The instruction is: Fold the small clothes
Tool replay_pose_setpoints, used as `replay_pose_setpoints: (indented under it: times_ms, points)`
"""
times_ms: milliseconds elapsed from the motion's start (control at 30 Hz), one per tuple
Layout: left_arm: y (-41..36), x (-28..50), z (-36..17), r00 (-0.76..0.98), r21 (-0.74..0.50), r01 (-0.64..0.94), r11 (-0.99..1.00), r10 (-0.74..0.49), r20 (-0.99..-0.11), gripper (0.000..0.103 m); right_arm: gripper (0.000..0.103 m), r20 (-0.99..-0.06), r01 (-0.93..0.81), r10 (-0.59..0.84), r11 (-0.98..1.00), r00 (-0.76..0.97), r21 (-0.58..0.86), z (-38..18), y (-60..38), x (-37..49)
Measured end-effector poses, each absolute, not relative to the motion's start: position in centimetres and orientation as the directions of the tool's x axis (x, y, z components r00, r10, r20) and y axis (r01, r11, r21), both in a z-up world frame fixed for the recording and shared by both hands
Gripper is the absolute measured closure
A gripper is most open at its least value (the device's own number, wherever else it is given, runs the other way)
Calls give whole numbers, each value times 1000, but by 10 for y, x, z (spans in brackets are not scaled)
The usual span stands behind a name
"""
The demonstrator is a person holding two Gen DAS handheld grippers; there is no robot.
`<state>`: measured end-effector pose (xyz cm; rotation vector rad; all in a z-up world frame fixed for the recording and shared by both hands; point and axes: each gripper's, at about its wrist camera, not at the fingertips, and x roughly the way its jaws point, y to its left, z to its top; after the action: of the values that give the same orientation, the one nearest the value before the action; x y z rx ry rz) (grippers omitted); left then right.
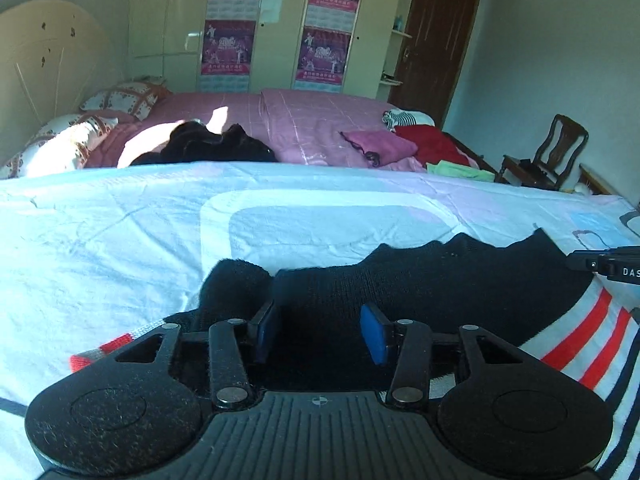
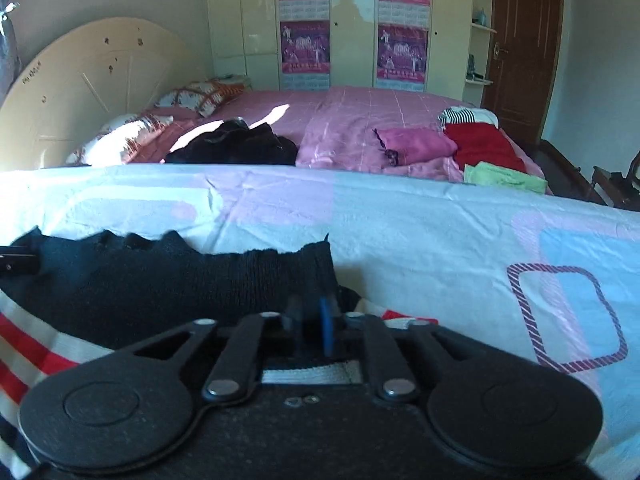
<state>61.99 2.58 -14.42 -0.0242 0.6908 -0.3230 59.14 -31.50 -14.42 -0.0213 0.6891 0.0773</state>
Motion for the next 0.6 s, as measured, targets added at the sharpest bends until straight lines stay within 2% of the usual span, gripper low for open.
replay_pose_setpoints:
  times_ms: [67,167,233,300,367,433,600]
  points:
    - [17,594,-131,727,-120,333,935,-336,-599,56,76,-617,-142,135,989,775,38,-134,-301,567]
    - [0,551,-121,726,-141,379,915,-388,-567,44,76,-633,-243,234,967,738,73,-137,-268,531]
    - [-16,524,-124,726,-146,388,910,-400,-560,43,79,-663,-294,270,952,698,78,-147,-246,517]
    - [-34,506,-134,712,-136,401,906,-401,-577,42,77,-654,-345,293,937,697,52,-154,-223,501]
    - [-48,496,-149,709,-76,378,923,-342,-617,42,77,-645,-353,262,936,718,-13,-158,-213,492]
    - [-52,485,-156,743,0,375,927,-300,-598,37,78,-641,-340,233,939,731,-46,-158,-219,489]
    - [-11,488,-151,760,21,298,954,-224,-610,35,79,-652,-135,48,987,757,-85,-152,-288,487]
